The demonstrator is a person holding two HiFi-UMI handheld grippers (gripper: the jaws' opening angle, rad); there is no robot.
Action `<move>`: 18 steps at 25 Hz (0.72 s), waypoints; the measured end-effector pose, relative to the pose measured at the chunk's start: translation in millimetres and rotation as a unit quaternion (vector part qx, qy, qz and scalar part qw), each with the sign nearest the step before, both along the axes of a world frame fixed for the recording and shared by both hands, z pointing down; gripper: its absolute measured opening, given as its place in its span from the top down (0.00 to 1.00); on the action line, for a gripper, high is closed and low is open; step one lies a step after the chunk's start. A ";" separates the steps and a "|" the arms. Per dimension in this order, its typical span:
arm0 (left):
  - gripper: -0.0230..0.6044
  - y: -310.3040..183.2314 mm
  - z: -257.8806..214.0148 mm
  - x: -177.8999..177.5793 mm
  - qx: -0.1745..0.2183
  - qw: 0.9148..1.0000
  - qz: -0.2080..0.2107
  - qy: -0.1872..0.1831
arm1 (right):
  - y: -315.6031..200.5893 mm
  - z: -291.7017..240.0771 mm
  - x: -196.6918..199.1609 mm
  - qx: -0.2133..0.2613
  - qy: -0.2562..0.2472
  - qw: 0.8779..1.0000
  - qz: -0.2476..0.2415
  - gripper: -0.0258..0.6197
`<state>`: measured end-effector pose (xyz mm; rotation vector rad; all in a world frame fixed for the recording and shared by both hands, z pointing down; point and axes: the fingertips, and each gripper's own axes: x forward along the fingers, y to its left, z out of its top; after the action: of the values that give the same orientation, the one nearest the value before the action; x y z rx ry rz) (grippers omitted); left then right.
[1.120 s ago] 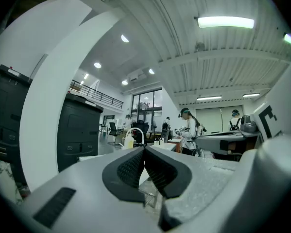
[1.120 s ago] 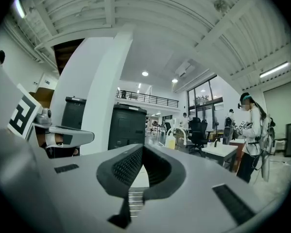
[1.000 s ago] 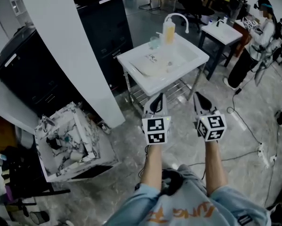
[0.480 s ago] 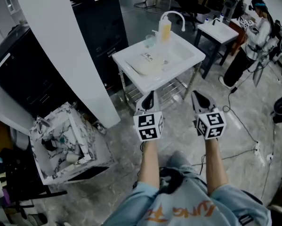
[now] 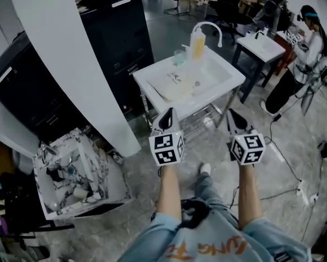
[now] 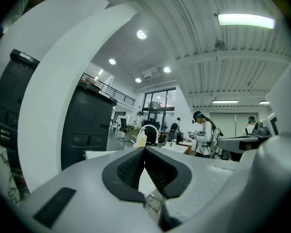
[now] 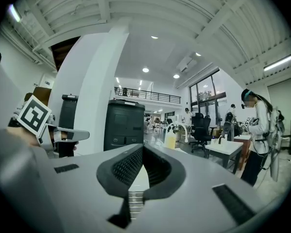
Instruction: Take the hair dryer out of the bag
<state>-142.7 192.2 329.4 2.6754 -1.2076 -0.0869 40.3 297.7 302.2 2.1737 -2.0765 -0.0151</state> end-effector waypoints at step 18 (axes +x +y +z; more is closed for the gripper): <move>0.96 -119.4 123.2 153.8 -0.089 0.994 -0.049 -0.044 | -165.4 111.1 158.4 -0.103 -0.058 0.992 -0.046 0.96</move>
<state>11.1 72.8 452.6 2.4900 -1.3075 0.1198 198.7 132.3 413.3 1.9999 -2.1316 0.3103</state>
